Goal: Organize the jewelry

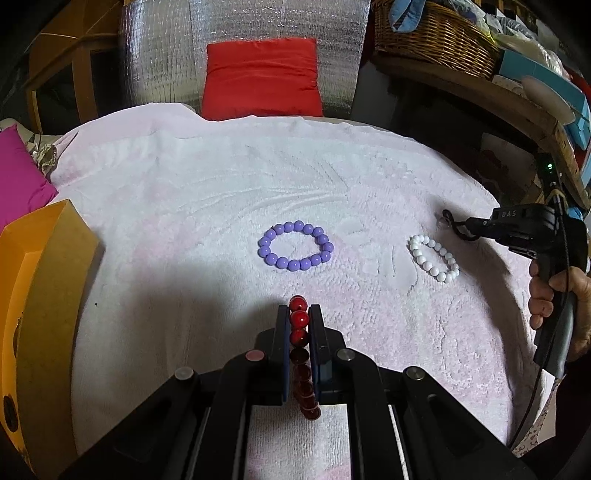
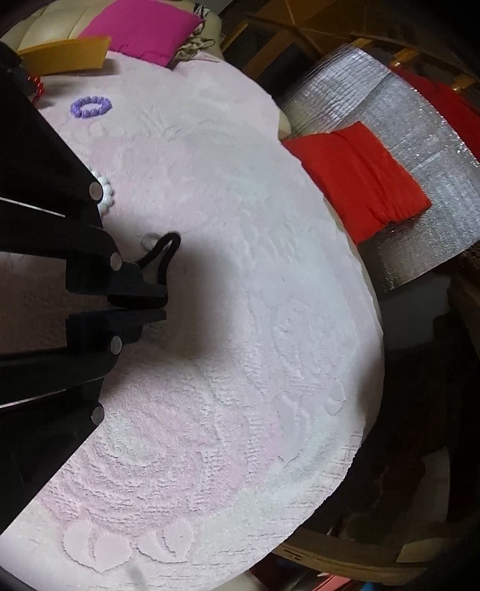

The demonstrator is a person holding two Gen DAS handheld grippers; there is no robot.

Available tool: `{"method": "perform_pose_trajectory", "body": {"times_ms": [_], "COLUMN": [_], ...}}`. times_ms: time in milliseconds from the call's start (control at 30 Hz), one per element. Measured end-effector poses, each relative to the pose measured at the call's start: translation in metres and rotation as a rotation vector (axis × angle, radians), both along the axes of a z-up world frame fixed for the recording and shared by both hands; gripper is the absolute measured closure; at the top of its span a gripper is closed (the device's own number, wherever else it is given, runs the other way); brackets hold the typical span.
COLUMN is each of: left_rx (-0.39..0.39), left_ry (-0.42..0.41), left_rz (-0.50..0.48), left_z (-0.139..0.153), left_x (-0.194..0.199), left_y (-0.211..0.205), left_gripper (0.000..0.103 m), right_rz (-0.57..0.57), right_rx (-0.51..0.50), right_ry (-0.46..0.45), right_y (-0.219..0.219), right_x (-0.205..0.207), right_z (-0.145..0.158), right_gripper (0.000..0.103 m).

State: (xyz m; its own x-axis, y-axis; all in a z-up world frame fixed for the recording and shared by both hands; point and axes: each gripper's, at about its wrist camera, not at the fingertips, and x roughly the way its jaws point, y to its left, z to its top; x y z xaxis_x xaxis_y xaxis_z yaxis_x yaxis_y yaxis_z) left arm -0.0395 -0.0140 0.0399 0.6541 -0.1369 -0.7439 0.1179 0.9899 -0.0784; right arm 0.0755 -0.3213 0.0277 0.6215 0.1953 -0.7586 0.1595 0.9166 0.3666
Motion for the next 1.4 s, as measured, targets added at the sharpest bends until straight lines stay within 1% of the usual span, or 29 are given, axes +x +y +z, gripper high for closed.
{"method": "perform_pose_trajectory", "body": {"times_ms": [67,333,433,567,700,800,1133,1400], "left_rx": [-0.004,-0.005,-0.014,-0.017,-0.012,0.007,0.044,0.073], "left_ry": [-0.002,-0.04,-0.056,-0.087,-0.129,-0.16,-0.248,-0.278], "left_rz": [0.005,0.023,0.035,0.054,0.076,0.092,0.187,0.256], "left_z": [0.001,0.011,0.017,0.03,0.047,0.06,0.102,0.121], "left_x": [0.0,-0.01,-0.015,-0.023,-0.036,-0.046,-0.078,-0.1], "left_y": [0.001,0.005,0.009,0.015,0.023,0.029,0.076,0.115], "left_gripper": [0.093,0.093,0.093,0.093,0.093,0.093,0.093,0.093], "right_rz": [0.004,0.057,0.086,0.136,0.198,0.243,0.351,0.454], "right_rx": [0.031,0.221,0.258,0.272,0.266,0.257,0.269,0.313], "right_ry": [-0.016,-0.056,-0.073,-0.083,-0.093,-0.095,-0.112,-0.136], "right_y": [-0.001,0.002,0.013,0.033,0.062,0.085,0.15,0.212], "right_x": [-0.004,-0.021,-0.027,-0.041,-0.05,-0.053,-0.066,-0.072], "right_z": [0.006,0.028,0.036,0.048,0.058,0.062,0.073,0.084], "right_gripper": [0.097,0.097,0.097,0.097,0.097,0.097,0.097,0.097]}}
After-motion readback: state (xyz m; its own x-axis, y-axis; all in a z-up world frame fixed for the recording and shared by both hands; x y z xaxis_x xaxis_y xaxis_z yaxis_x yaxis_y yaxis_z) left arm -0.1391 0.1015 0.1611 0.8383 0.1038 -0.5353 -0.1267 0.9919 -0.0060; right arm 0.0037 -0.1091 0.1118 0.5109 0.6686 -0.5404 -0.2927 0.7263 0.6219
